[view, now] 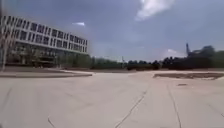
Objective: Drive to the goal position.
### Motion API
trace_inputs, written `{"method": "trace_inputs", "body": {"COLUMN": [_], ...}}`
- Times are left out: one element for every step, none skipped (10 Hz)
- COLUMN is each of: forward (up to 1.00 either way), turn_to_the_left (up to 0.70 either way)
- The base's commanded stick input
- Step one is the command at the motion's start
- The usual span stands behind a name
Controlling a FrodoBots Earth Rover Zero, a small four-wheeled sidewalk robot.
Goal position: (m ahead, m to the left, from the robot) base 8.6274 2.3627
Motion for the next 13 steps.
{"method": "trace_inputs", "body": {"forward": [0.7,0.7,0.7,0.7,0.7,0.7,0.7,0.7,0.7,0.7,0.7,0.7,0.7], "turn_to_the_left": [0.0,0.0,0.0,0.0,0.0,0.0,0.0,0.0,0.0,0.0,0.0,0.0,0.0]}}
